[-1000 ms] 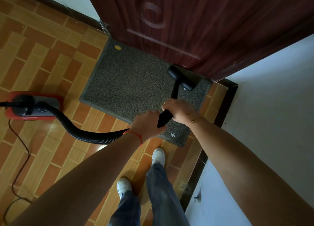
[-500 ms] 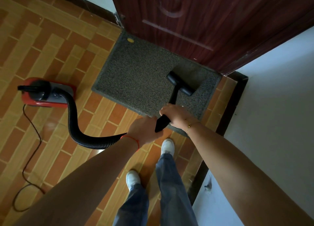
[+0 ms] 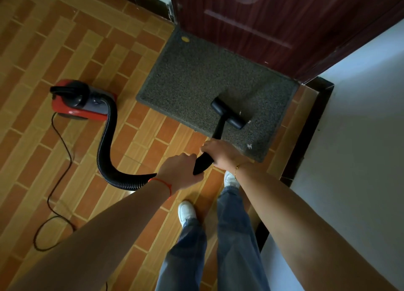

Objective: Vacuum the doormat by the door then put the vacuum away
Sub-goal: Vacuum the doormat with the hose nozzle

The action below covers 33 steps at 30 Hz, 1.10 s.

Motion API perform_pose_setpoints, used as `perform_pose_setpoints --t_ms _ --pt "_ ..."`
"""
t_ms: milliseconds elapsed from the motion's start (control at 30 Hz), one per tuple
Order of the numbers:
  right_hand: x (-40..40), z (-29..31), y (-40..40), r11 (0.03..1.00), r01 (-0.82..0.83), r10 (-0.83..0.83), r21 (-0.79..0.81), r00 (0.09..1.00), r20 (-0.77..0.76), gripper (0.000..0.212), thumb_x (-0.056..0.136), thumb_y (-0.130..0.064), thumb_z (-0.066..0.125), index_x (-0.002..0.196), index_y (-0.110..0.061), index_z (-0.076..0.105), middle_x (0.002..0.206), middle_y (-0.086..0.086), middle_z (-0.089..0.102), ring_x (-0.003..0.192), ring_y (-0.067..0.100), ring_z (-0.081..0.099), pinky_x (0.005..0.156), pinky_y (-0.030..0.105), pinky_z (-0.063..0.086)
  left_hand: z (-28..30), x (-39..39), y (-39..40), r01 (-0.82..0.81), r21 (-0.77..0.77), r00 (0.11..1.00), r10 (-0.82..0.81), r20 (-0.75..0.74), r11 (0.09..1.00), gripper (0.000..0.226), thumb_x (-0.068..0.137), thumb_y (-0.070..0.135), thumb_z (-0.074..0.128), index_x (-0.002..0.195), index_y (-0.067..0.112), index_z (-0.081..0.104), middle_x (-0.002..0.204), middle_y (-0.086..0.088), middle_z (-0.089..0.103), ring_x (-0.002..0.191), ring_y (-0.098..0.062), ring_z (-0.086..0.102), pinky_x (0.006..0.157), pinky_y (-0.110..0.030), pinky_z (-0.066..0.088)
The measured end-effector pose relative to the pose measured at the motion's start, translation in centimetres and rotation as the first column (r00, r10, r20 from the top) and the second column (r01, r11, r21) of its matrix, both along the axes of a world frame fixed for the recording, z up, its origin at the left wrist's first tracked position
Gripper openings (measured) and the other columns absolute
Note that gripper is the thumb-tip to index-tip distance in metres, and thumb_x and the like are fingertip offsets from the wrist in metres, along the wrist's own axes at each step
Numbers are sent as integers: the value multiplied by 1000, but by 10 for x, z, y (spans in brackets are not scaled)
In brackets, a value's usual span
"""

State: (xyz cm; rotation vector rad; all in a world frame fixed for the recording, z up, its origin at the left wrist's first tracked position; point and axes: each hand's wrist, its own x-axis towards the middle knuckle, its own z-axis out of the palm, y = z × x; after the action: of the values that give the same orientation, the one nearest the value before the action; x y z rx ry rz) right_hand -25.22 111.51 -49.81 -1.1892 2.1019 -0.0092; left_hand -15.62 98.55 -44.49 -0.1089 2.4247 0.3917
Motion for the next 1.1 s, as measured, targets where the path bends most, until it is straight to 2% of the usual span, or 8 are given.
perform_pose_setpoints --t_ms 133,300,533,667,900,1100 --pt "31 3 -12 1000 -16 16 10 1000 25 29 87 -1 59 113 -14 57 117 3 59 114 23 55 89 37 52 7 29 -11 27 -26 999 -26 21 999 28 90 48 50 96 20 51 62 7 46 50 -9 43 44 -23 31" --pt "56 3 -22 1000 -18 18 -10 999 29 30 85 -2 61 113 -14 57 117 4 58 114 23 56 88 39 53 10 53 -22 40 -34 999 -40 13 999 32 89 50 49 98 19 54 62 6 49 53 -13 50 50 -26 40" --pt "49 0 -21 1000 -7 7 -16 1000 12 32 84 -2 63 114 -15 57 115 2 59 114 23 55 86 40 55 8 47 -22 47 -46 999 -47 3 998 30 89 48 49 98 20 52 62 7 48 50 -9 45 45 -22 33" --pt "30 -4 -10 1000 -26 26 13 1000 -2 35 86 -2 61 119 -14 55 120 3 57 120 23 50 86 38 54 2 29 -10 41 -27 999 -41 12 999 30 90 47 49 100 19 52 62 6 47 49 -8 44 43 -21 32" --pt "-27 -8 14 998 -45 46 52 999 -21 30 88 -2 59 115 -13 54 122 3 55 126 22 45 86 36 50 -6 -26 16 -10 13 1000 10 5 1000 33 89 47 51 104 18 55 63 7 44 54 -12 47 45 -24 33" --pt "-89 -10 33 997 -45 45 56 999 7 34 86 -1 60 116 -15 54 124 2 55 128 24 44 92 41 51 -9 -86 35 -40 41 999 40 2 998 31 89 47 50 101 18 55 66 6 48 57 -13 51 48 -24 37"
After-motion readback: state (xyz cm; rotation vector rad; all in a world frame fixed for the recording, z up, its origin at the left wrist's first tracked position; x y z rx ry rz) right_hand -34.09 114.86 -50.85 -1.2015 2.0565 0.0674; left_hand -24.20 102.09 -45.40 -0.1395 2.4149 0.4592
